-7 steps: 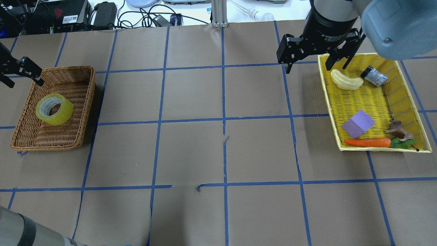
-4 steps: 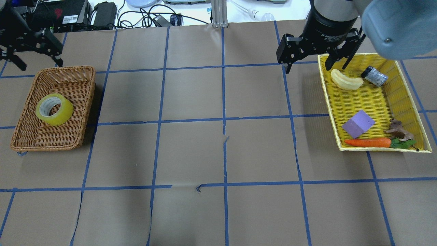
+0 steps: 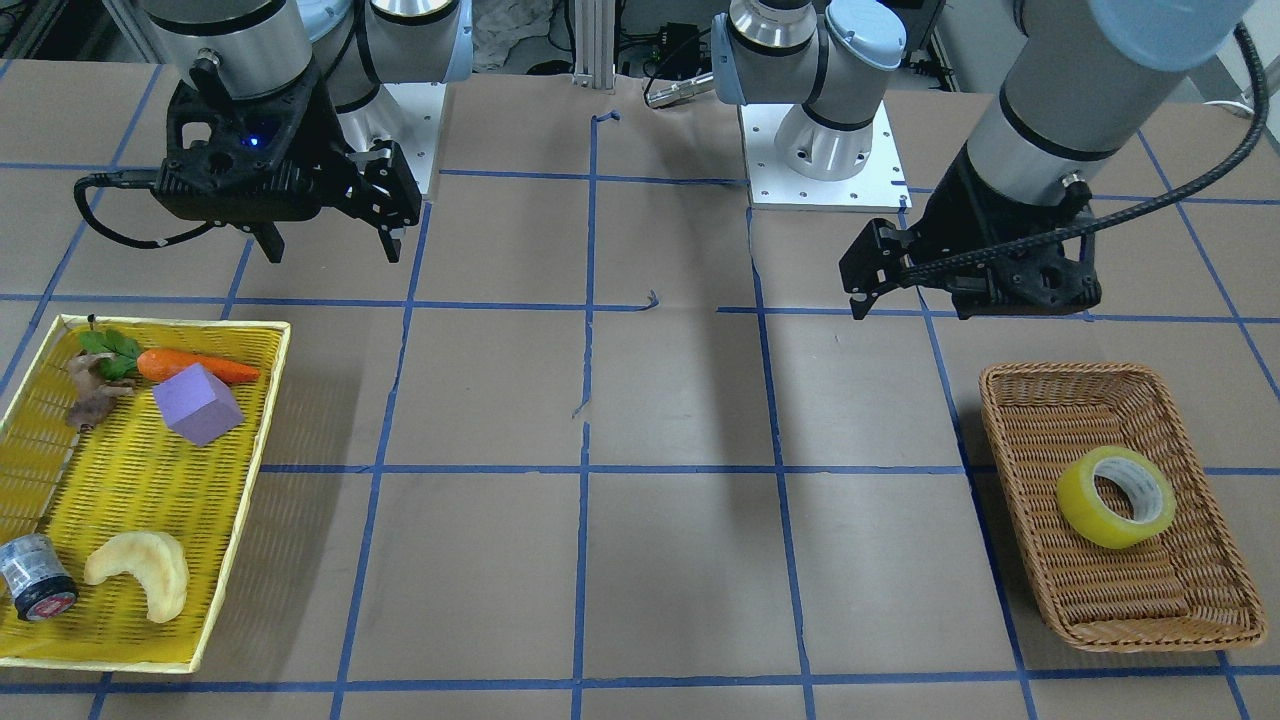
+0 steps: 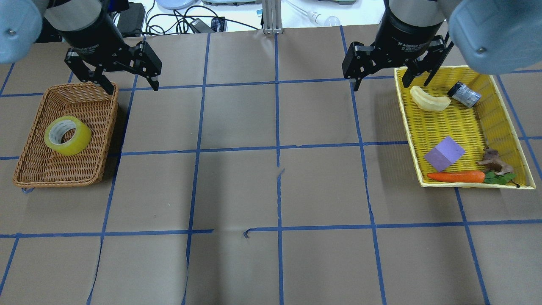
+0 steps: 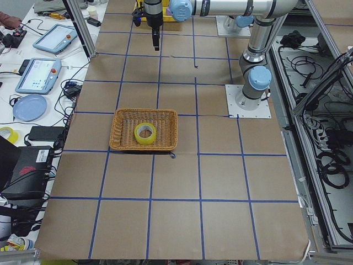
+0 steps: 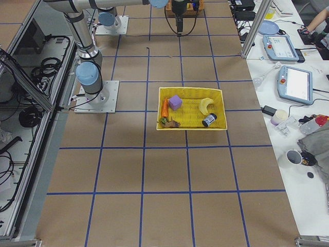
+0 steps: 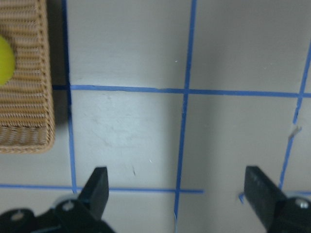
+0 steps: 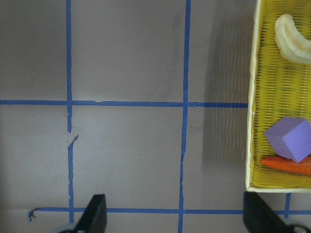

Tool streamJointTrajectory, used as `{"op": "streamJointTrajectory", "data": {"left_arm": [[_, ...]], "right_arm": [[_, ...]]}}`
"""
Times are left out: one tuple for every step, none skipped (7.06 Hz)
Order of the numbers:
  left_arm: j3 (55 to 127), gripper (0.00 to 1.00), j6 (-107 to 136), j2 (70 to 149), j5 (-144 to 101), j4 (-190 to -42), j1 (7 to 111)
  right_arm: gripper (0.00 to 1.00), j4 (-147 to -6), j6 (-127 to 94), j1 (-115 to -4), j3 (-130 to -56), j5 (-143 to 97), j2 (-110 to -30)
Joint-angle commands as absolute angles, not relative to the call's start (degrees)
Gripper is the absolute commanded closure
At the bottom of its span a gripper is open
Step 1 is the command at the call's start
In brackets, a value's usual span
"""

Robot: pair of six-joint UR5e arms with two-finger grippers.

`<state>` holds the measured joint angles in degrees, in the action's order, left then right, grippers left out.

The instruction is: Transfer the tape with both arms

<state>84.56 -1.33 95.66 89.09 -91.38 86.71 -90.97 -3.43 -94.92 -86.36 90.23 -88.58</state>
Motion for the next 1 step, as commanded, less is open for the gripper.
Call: {"op": "streamJointTrajectory", "data": {"left_arm": [[85.96,0.0,-1.58,95.1,89.12,-90.09,87.36]], "right_arm": [[0.0,-91.14,-4.13,-94.92,-86.22,90.09,-88.51]]}}
